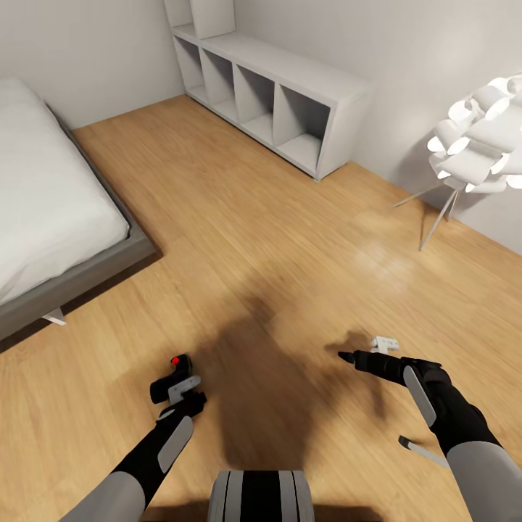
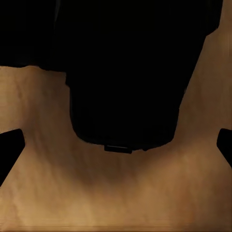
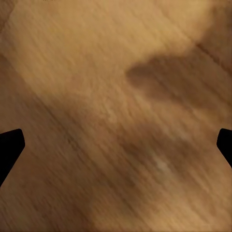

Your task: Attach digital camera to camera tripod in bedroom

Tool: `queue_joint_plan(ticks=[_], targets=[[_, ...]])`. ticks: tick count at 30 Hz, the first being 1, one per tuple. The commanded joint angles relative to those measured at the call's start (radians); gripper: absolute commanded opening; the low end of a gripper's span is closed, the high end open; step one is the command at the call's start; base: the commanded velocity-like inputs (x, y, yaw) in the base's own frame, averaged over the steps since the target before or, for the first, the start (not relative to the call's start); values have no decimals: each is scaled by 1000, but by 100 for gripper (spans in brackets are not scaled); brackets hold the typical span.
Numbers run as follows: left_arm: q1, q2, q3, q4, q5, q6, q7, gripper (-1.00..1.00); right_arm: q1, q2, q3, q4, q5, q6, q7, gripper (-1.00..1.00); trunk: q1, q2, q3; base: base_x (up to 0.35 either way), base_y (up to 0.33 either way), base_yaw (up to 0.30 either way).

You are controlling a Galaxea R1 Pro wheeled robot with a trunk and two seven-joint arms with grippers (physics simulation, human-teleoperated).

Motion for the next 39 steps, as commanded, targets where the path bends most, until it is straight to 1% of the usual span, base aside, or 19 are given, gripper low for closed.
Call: queue_joint_plan(ticks=[1, 7, 12, 26, 35, 37, 39], targets=[[0, 1, -5, 2, 6, 3, 8, 100, 0, 0, -2, -1, -2, 6, 3, 100, 0, 0, -1, 0, 0, 0], [0, 1, -3, 60, 6, 2, 7, 100, 0, 1, -2, -1, -4, 6, 3, 100, 0, 0, -1, 0, 0, 0], [0, 0, -3, 75, 6, 2, 6, 100, 0, 1, -2, -1, -4, 6, 3, 100, 0, 0, -1, 0, 0, 0], [0, -4, -8, 76, 3, 1, 1, 100, 0, 1, -2, -1, -2, 6, 3, 100, 0, 0, -1, 0, 0, 0], [0, -7, -11, 63, -1, 0, -2, 100, 0, 1, -2, -1, -2, 6, 3, 100, 0, 0, -1, 0, 0, 0], [0, -7, -10, 62, 0, -4, -2, 100, 0, 1, -2, -1, -2, 6, 3, 100, 0, 0, -1, 0, 0, 0], [0, -7, -8, 61, 1, -22, -2, 100, 0, 1, -2, -1, -3, 6, 3, 100, 0, 0, -1, 0, 0, 0]])
